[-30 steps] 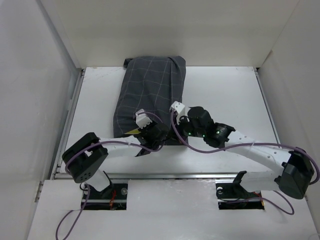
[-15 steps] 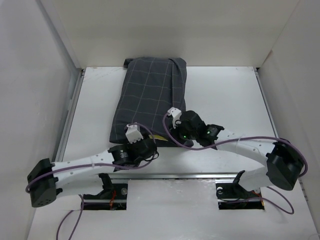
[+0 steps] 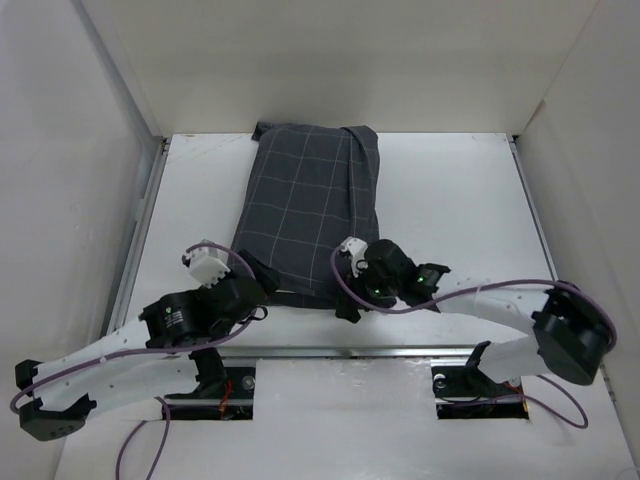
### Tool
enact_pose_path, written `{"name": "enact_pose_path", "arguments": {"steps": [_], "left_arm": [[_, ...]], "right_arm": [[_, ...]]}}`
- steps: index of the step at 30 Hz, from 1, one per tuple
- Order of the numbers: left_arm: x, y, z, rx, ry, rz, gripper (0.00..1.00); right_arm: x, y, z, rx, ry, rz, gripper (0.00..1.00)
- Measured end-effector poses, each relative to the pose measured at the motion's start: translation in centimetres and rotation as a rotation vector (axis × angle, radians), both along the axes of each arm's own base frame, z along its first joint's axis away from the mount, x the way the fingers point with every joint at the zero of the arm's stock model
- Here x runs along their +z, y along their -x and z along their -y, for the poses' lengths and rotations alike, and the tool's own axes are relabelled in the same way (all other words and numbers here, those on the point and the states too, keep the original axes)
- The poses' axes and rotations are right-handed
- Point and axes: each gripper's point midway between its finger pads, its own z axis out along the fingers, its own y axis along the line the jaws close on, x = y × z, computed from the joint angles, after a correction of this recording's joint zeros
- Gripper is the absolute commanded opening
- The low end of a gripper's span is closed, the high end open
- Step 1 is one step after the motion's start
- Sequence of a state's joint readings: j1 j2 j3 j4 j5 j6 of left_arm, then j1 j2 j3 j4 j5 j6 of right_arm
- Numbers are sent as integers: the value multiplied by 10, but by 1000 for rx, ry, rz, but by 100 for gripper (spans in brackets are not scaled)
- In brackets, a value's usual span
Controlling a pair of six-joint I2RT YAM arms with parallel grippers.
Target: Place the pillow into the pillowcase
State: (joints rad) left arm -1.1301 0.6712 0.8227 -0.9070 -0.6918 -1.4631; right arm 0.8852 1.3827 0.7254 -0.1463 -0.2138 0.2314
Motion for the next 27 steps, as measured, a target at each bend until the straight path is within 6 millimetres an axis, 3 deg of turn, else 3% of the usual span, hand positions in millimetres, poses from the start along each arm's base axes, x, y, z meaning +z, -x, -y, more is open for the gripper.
{"name": "enact_pose_path", "arguments": {"steps": [3, 6, 9, 11, 15, 17, 21, 25, 26, 27], "left_arm": [[-10, 1, -10, 45, -37, -27, 100], [-25, 3, -14, 81, -69, -66, 100], [-42, 5, -19, 126, -98, -110, 100], [-57, 7, -20, 142, -112, -139, 100], [-89, 7, -19, 148, -107, -169, 85], [-99, 3, -21, 162, -116, -178, 85], [-99, -19, -20, 207, -109, -140, 85], [-98, -45, -18, 229, -135, -96, 76], [-99, -50, -19, 234, -153, -93, 71], [-101, -54, -20, 238, -168, -93, 55]], "right_arm": [[43, 5, -1, 38, -93, 73, 100], [95, -1, -6, 39, -187, 172, 100], [128, -19, -8, -12, -206, 253, 100], [140, -35, -10, -68, -183, 288, 100], [139, -65, -20, -154, -117, 299, 100], [130, -74, -26, -169, -86, 288, 100], [109, -75, -27, -169, -30, 248, 100], [109, -74, -25, -171, -25, 247, 100], [111, -74, -24, -173, -29, 251, 100], [114, -74, -23, -176, -32, 255, 100]]}}
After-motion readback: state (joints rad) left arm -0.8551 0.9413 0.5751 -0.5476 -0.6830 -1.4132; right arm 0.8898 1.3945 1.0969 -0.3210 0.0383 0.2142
